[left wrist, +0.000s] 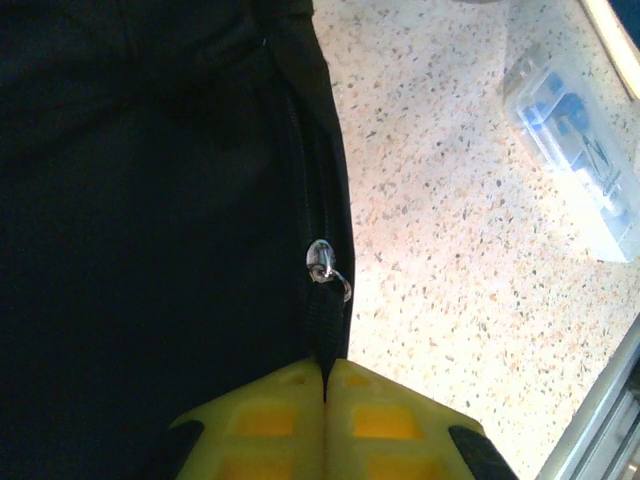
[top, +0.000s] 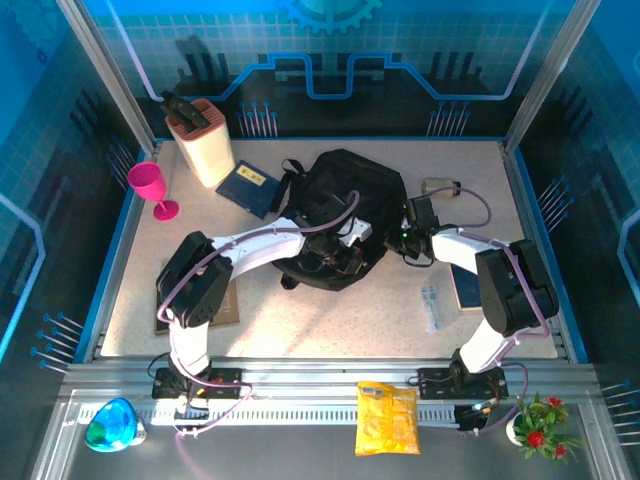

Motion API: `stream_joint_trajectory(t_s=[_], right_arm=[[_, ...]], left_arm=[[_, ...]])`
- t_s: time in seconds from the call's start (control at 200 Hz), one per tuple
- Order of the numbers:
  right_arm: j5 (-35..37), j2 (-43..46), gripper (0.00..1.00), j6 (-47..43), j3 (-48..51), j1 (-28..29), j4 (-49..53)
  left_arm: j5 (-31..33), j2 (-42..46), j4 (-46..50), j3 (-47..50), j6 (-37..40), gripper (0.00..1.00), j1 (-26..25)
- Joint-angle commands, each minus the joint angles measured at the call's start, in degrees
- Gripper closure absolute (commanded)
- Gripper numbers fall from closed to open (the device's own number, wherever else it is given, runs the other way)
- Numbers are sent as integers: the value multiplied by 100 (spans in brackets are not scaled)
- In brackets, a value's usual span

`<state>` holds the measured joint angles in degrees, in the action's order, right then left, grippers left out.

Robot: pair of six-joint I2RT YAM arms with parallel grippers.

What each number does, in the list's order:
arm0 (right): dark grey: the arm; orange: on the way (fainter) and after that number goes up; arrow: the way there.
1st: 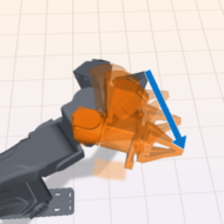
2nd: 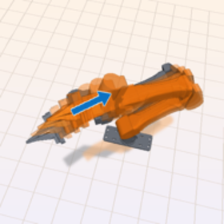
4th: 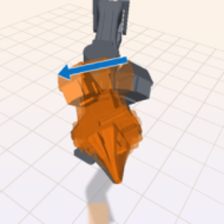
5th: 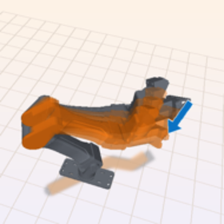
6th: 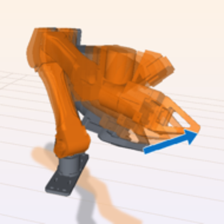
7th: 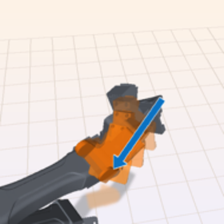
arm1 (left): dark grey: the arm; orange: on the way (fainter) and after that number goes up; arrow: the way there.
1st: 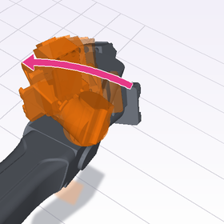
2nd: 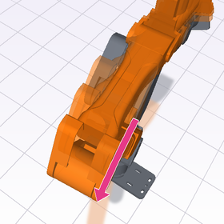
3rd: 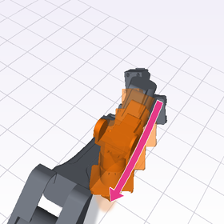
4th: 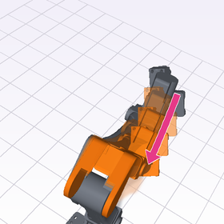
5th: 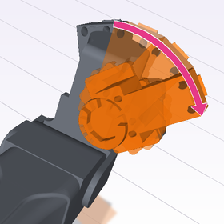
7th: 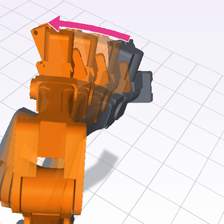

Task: Pack the student bag
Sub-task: Unzip the student bag at the center of the table.

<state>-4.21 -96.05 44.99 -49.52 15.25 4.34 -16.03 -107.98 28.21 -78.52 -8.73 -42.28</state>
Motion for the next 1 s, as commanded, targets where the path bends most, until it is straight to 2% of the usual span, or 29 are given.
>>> stream_joint_trajectory(t_s=[0.0, 0.375, 0.53, 0.625, 0.695, 0.785, 0.845, 0.996], right_arm=[[346, -281, 99, 65, -53, -109, 356], [691, -510, 99, 9, -382, -107, 363], [716, -461, 98, -116, -514, -114, 338], [381, -215, 95, -113, -514, -122, 337], [-24, 148, 87, 87, -394, -99, 463], [-403, 723, 70, 558, -121, 102, 641], [-411, 1083, 57, 963, 241, 325, 817], [-297, 1675, 37, 2084, 748, 978, 788]], left_arm=[[303, 430, 816, 93, -265, 100, -42], [1491, 1280, 2281, 528, -412, 100, -38], [1739, 1487, 2336, 841, -342, 100, 2], [1618, 1543, 2166, 902, -330, 100, 11], [1413, 1528, 2028, 868, -329, 100, 3], [1314, 1563, 1864, 910, -370, 100, 4], [1297, 1585, 1711, 998, -394, 100, 5], [1159, 1513, 1611, 1006, -402, 100, 8]])
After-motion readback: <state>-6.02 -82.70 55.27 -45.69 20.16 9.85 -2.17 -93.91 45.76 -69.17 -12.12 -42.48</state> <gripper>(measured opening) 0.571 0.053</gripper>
